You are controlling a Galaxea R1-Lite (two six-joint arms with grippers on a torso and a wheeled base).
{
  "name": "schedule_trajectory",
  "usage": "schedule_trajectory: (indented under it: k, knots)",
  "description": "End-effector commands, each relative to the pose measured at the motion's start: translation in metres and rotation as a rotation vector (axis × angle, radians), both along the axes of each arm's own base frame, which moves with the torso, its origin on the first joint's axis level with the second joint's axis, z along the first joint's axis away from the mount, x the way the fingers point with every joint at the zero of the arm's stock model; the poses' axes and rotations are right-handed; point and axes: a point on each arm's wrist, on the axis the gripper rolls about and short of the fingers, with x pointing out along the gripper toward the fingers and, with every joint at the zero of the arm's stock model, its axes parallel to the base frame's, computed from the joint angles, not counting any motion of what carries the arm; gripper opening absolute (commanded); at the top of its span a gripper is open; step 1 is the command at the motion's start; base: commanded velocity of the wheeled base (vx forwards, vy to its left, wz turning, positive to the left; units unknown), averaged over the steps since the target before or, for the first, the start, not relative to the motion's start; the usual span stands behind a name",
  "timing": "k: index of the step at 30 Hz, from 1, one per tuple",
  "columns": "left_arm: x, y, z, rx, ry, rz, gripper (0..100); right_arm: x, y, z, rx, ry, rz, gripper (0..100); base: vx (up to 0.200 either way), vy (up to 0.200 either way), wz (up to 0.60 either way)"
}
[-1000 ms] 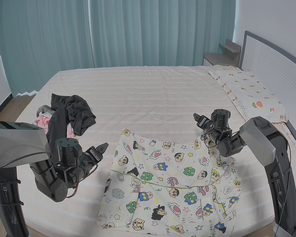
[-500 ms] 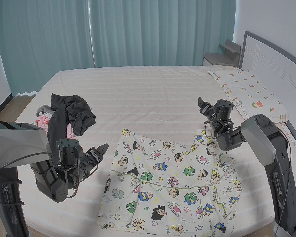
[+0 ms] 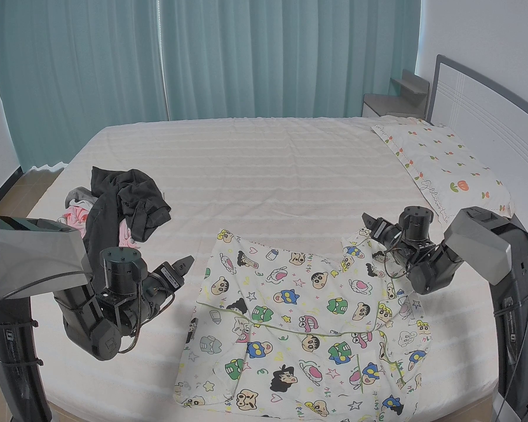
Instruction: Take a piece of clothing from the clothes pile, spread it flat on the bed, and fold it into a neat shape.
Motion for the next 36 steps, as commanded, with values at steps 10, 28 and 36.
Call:
schedule_trajectory:
  k: [10,28,36]
  knots:
    - [-0.006,0.001,0.009,-0.095,-0.017,0.023,100,-0.162,-0.116,0.006,0.154,0.182,0.006,100,0.000,0.000,0.00]
    - [-0.016,-0.007,0.011,-0.097,-0.037,-0.005,100,-0.203,-0.102,-0.044,0.050,0.436,0.104,100,0.000,0.000,0.00]
    - [-0.016,-0.007,0.011,-0.096,-0.038,-0.004,100,-0.187,-0.078,-0.062,0.004,0.440,0.141,100,0.000,0.000,0.00]
